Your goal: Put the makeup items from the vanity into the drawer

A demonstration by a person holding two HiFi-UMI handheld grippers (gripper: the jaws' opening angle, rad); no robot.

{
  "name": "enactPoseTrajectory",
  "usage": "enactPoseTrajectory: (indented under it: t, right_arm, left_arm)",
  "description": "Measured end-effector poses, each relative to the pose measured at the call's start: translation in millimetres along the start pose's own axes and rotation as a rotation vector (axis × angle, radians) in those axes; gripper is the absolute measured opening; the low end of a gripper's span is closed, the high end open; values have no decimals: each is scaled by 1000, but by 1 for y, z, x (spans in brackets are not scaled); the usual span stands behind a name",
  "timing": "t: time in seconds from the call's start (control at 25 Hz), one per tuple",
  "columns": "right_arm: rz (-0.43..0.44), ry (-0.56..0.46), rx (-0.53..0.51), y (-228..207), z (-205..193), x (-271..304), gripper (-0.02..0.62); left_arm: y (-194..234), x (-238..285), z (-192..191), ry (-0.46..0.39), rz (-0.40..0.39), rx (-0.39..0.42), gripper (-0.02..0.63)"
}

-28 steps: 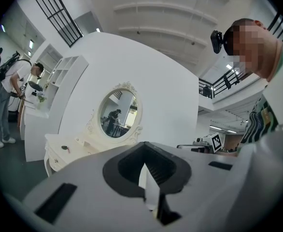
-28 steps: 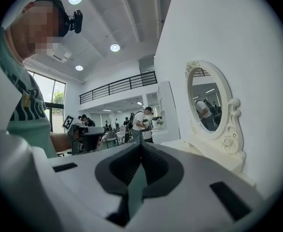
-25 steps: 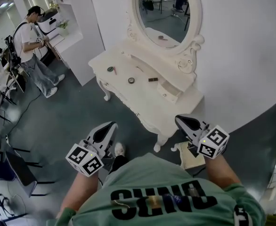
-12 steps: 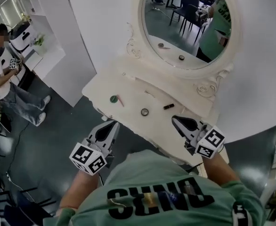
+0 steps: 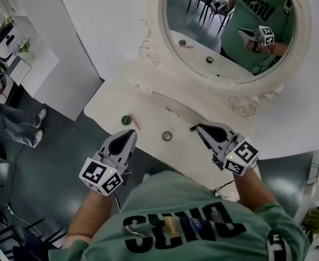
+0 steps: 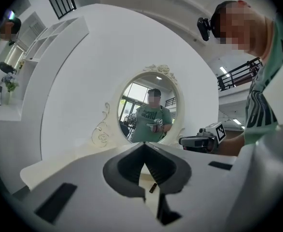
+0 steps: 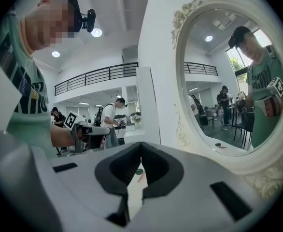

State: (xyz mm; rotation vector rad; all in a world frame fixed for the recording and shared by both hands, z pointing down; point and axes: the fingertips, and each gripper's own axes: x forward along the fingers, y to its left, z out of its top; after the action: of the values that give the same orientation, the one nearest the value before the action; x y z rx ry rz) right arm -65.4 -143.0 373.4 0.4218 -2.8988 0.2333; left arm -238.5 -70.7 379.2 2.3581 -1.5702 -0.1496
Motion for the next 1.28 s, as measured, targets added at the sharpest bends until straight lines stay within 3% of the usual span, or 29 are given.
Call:
enactPoseTrajectory:
  t: [0.12, 0.28, 0.4, 0.6, 0.72, 0.88, 1.08, 1.28]
  right_arm:
    - [20, 86, -35, -19, -17, 14, 11]
    - [65, 278, -77, -43, -56, 47, 16]
    - [86, 427, -111, -55, -88, 80, 60]
    - [44, 697, -234, -81, -159, 129, 87]
    - [-8, 805, -301, -98, -199, 153, 89]
    - [-92, 883, -318, -115, -240, 169, 91]
    - [-210, 907, -315, -132, -268, 178, 92]
    - [-231, 917, -287, -139, -281, 183, 86]
  left_arm:
    - [5, 14, -12, -3, 47, -12, 8]
    - [10, 25, -34, 13, 88, -33, 8]
    - [21, 33, -45, 16, 110, -36, 8]
    - [36, 51, -70, 20, 130, -40, 8]
    - [50, 61, -86, 24, 134, -37, 8]
    - [61, 70, -112, 40, 129, -61, 8]
    - [64, 77, -144, 66, 105, -97, 8]
    - [63, 78, -160, 77, 92, -117, 8]
